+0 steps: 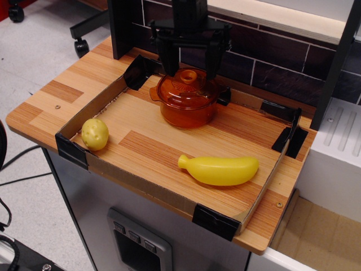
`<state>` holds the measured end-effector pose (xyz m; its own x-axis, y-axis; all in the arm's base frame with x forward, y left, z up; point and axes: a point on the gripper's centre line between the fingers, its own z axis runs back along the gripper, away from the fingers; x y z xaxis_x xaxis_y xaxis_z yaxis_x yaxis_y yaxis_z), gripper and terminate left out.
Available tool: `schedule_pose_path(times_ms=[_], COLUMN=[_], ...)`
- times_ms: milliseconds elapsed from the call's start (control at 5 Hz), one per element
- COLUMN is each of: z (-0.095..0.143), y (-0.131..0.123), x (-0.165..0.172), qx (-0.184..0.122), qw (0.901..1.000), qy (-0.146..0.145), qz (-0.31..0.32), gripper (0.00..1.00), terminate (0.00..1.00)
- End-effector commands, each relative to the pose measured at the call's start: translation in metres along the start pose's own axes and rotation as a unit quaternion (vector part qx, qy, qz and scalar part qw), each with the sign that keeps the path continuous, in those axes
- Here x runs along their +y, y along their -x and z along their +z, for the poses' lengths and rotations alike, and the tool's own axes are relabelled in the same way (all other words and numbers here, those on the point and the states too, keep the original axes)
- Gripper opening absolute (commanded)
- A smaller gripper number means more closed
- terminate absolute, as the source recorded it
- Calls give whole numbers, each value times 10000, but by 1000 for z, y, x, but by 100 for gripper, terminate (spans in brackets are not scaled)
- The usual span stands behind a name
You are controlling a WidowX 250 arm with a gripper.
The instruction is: Take lid off pot
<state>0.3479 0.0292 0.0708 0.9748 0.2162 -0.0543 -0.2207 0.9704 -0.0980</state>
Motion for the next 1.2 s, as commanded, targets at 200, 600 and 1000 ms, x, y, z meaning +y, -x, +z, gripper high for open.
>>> schedule_pose_path(times_ms=[200, 600, 1000], z=[-1, 12, 44], y=[-4, -5, -11], x=[2, 4, 9], qx=[-199, -408, -796], qw=[9997, 9990, 9961], qy=[-162, -144, -66], qz=[-25, 148, 386], gripper=[0, 0, 0], terminate=[0, 0, 0])
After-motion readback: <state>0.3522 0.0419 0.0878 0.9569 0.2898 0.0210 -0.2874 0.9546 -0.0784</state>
